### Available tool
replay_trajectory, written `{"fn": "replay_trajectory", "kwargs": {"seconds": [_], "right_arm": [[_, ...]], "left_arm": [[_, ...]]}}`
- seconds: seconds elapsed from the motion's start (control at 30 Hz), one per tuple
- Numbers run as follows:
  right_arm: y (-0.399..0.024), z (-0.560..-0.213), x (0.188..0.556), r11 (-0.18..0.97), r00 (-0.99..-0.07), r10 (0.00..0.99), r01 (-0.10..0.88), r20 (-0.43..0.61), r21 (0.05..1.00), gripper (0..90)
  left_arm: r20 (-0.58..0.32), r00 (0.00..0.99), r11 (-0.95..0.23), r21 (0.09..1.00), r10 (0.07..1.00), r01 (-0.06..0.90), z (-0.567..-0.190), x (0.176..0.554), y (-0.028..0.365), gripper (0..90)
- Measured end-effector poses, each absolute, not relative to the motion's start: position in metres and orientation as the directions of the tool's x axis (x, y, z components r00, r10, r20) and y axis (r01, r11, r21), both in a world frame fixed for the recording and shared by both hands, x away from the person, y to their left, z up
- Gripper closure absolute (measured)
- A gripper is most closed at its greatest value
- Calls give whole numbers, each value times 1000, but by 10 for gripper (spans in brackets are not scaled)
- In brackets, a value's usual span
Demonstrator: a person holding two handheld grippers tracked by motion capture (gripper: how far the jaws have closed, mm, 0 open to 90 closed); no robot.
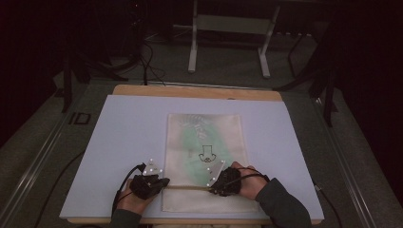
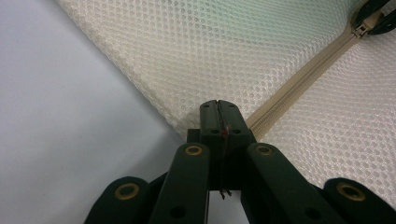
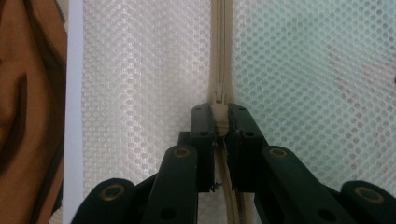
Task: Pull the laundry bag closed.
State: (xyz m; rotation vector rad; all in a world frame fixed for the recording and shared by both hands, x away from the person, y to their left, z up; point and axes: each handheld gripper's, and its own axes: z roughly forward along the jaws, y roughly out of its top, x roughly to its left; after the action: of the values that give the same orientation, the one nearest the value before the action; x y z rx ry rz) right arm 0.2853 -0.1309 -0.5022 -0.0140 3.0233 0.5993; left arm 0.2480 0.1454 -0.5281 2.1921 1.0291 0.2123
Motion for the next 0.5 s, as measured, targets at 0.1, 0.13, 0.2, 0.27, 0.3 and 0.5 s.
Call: {"fn": "replay_trajectory", "kwargs": {"seconds": [0.1,0.13,0.2,0.27,0.3,0.5], "right_arm": [[-133,-502,286,923,-998,1,-22,-59,384,823],[-133,-502,286,925,-998,4,-19,-60,379,823],[-134,-502,286,925,-998,5,-18,-60,380,823],[-135,-502,286,925,-998,8,-16,-63,380,823],[-136,-502,286,923,-998,10,-14,-61,385,823],[-138,-501,286,924,-998,11,-13,-61,382,823]], "left_arm": [[-138,672,-443,653,728,614,-528,248,145,893],[-138,671,-443,653,728,614,-528,248,145,893],[-139,671,-442,654,728,614,-528,248,145,893],[-138,671,-442,654,728,614,-528,248,145,893],[-139,671,-442,654,728,614,-528,248,146,893],[-138,672,-443,654,728,614,-528,248,145,893]]}}
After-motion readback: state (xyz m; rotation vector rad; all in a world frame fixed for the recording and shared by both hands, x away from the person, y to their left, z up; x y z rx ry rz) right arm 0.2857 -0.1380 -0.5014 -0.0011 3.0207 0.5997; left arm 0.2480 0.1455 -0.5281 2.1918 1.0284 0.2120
